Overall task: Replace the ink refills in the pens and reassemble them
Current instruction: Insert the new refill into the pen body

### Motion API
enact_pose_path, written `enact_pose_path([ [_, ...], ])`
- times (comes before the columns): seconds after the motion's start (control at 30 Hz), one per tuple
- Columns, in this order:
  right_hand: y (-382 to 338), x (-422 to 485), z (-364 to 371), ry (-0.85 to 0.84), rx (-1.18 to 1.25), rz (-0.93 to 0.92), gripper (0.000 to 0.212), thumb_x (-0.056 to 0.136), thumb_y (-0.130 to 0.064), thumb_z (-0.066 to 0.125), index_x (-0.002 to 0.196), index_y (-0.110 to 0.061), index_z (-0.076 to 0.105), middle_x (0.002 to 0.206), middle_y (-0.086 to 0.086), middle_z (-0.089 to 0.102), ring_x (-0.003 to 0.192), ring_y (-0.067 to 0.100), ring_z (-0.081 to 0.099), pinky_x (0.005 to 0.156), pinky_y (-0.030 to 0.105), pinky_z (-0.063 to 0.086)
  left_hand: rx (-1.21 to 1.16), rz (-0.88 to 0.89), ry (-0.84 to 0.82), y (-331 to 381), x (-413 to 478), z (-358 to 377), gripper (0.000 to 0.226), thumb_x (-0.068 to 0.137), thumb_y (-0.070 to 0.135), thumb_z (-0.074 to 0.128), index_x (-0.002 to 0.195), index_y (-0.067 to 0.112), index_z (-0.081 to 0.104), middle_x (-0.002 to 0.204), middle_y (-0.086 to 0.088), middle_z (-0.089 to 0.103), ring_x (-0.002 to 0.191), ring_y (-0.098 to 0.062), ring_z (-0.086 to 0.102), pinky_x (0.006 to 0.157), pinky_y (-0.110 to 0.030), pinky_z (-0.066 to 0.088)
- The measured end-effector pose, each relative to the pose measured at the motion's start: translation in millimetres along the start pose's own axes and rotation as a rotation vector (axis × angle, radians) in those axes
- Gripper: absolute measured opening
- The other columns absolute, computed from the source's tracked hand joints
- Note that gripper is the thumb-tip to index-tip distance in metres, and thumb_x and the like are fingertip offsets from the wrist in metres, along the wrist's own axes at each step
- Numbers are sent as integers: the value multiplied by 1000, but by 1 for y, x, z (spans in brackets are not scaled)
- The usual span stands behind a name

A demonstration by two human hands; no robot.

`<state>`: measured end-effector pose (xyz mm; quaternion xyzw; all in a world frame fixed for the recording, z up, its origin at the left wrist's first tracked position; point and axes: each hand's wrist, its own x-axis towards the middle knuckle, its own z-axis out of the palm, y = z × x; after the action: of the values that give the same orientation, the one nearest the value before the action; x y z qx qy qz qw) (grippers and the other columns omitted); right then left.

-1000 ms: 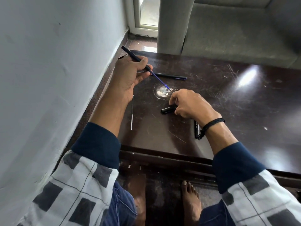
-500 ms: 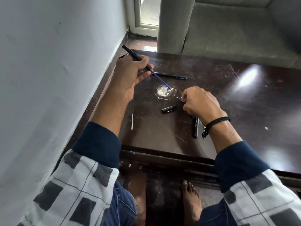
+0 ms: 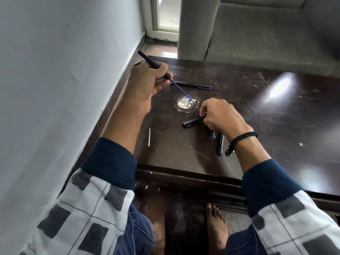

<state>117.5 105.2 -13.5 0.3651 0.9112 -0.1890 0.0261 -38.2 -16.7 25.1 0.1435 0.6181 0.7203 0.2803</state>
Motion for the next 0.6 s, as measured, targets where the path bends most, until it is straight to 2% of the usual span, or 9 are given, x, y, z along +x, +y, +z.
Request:
enact_pose_path([
  [0.17, 0, 0, -5, -32, 3, 17, 20, 82, -6, 70, 94, -22, 69, 102, 6, 71, 97, 31, 66, 73, 30, 43, 0, -2, -1, 0, 1, 0, 5, 93, 7, 67, 89, 10, 66, 85, -11, 74, 86, -21, 75, 74, -25, 60],
  [0.23, 2, 0, -6, -55, -13, 27, 21, 80, -10, 74, 97, -21, 68, 100, 4, 70, 94, 29, 65, 72, 31, 42, -3, -2, -1, 0, 1, 0, 6, 93, 7, 67, 88, 11, 66, 85, -11, 73, 84, -21, 74, 74, -25, 60],
  [0.37, 2, -1, -4, -103, -5, 28, 26, 83, -4, 68, 102, -22, 66, 97, 4, 64, 88, 27, 58, 73, 31, 42, -2, -2, -2, -1, 2, 0, 7, 93, 7, 67, 88, 11, 65, 85, -11, 73, 84, -20, 74, 71, -24, 59],
  [0.47, -1, 0, -3, -125, 43, 25, 27, 82, -3, 67, 92, -27, 66, 97, 3, 67, 91, 27, 63, 75, 31, 46, 1, -3, -5, -1, 2, 1, 7, 93, 7, 66, 88, 11, 65, 85, -11, 72, 83, -20, 74, 71, -24, 59],
  [0.53, 0, 1, -6, -97, 113, 41, 25, 80, -3, 66, 84, -28, 66, 97, 5, 71, 89, 28, 67, 74, 30, 49, -2, -2, -5, -1, 2, 1, 6, 93, 7, 67, 88, 11, 65, 87, -11, 72, 84, -20, 74, 70, -23, 59],
  [0.6, 4, 2, -12, -19, 183, 69, 24, 79, -4, 63, 85, -26, 69, 95, 6, 72, 89, 29, 68, 75, 29, 49, -5, -5, -1, -1, 1, 1, 7, 93, 7, 67, 88, 11, 66, 88, -12, 73, 85, -20, 74, 70, -23, 58],
])
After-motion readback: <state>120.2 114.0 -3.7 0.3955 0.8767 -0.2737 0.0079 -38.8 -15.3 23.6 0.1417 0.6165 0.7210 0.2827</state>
